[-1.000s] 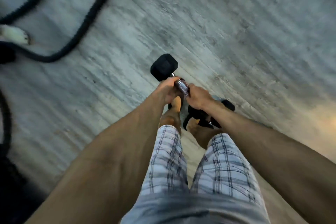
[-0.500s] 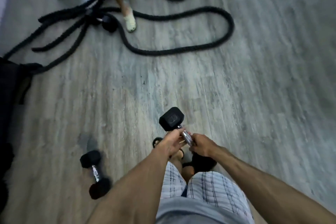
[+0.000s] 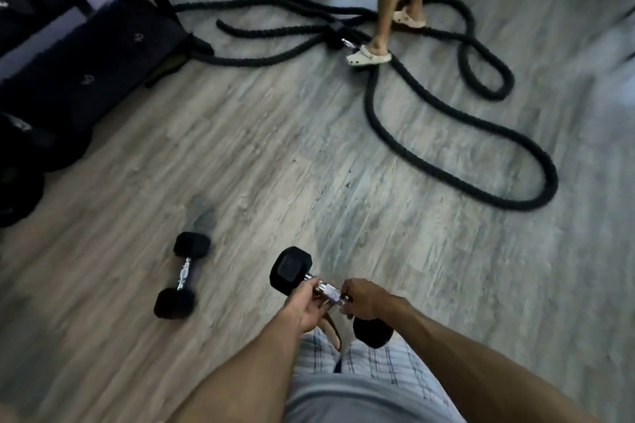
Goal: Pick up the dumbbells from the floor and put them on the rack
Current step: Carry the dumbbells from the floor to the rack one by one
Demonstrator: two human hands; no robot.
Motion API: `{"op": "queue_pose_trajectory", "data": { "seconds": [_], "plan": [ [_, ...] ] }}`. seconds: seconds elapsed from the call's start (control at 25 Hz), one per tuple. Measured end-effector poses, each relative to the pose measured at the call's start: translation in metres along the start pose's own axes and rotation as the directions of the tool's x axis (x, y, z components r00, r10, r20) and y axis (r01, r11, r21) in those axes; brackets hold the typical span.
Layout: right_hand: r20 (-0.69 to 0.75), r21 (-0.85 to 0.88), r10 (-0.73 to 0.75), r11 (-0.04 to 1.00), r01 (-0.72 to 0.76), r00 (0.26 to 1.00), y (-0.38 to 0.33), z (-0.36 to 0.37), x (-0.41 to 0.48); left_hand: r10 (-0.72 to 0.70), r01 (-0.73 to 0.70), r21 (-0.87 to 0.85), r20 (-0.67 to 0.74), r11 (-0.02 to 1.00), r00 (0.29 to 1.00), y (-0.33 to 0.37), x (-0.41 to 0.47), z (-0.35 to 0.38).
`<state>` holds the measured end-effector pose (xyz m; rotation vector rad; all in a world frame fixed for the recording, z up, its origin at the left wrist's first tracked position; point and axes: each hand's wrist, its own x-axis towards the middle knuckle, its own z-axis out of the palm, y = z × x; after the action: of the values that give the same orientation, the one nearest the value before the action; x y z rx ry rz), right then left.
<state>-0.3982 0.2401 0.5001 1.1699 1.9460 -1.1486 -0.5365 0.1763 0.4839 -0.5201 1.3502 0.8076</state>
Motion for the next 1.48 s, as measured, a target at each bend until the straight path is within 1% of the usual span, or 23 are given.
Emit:
{"op": "queue_pose_trajectory", "data": {
  "seconds": [0.08, 0.2, 0.44, 0.6, 0.64, 0.72, 0.76, 0.84, 1.0, 1.08, 1.2, 1.36, 1.48],
  "plan": [
    [0.045, -0.092, -0.031, 0.995, 0.035, 0.998, -0.03, -0.018, 0.02, 0.038, -0.037, -0.106, 0.002, 0.994, 0.999, 0.025, -0.003, -0.016],
    [0.08, -0.204, -0.113, 0.971, 0.127, 0.99, -0.073, -0.046, 0.048, 0.069, -0.068, -0.274, -0.009, 0.959, 0.998, 0.059, -0.005, -0.033],
    [0.193, -0.337, -0.227, 0.899, 0.281, 0.955, -0.141, -0.1, 0.113, 0.131, -0.154, -0.479, -0.082, 0.864, 0.988, 0.134, 0.002, -0.052],
    [0.287, -0.397, -0.243, 0.85, 0.346, 0.927, -0.18, -0.141, 0.164, 0.108, -0.147, -0.556, -0.103, 0.818, 0.989, 0.191, 0.012, -0.056],
    [0.308, -0.417, -0.249, 0.832, 0.366, 0.918, -0.193, -0.155, 0.18, 0.126, -0.17, -0.573, -0.117, 0.802, 0.985, 0.211, 0.013, -0.055],
    [0.367, -0.456, -0.244, 0.794, 0.402, 0.898, -0.223, -0.183, 0.206, 0.113, -0.196, -0.634, -0.169, 0.748, 0.979, 0.249, 0.015, -0.056],
    [0.389, -0.469, -0.25, 0.775, 0.424, 0.887, -0.238, -0.198, 0.217, 0.117, -0.207, -0.641, -0.181, 0.739, 0.976, 0.266, 0.015, -0.055],
    [0.398, -0.509, -0.269, 0.731, 0.455, 0.877, -0.269, -0.223, 0.235, 0.136, -0.245, -0.658, -0.214, 0.712, 0.967, 0.302, 0.01, -0.057],
    [0.436, -0.506, -0.279, 0.71, 0.49, 0.856, -0.325, -0.265, 0.269, 0.131, -0.252, -0.731, -0.22, 0.634, 0.967, 0.363, 0.009, -0.067],
    [0.444, -0.518, -0.291, 0.688, 0.508, 0.847, -0.35, -0.279, 0.291, 0.142, -0.288, -0.759, -0.254, 0.583, 0.957, 0.394, 0.011, -0.076],
    [0.463, -0.564, -0.263, 0.649, 0.51, 0.846, -0.388, -0.291, 0.323, 0.128, -0.292, -0.775, -0.267, 0.56, 0.955, 0.433, 0.027, -0.092],
    [0.483, -0.607, -0.203, 0.623, 0.493, 0.852, -0.444, -0.299, 0.369, 0.138, -0.264, -0.811, -0.225, 0.521, 0.964, 0.49, 0.041, -0.127],
    [0.498, -0.621, -0.156, 0.622, 0.477, 0.853, -0.503, -0.3, 0.402, 0.075, -0.204, -0.841, -0.192, 0.501, 0.978, 0.538, 0.041, -0.167]
  ]
}}
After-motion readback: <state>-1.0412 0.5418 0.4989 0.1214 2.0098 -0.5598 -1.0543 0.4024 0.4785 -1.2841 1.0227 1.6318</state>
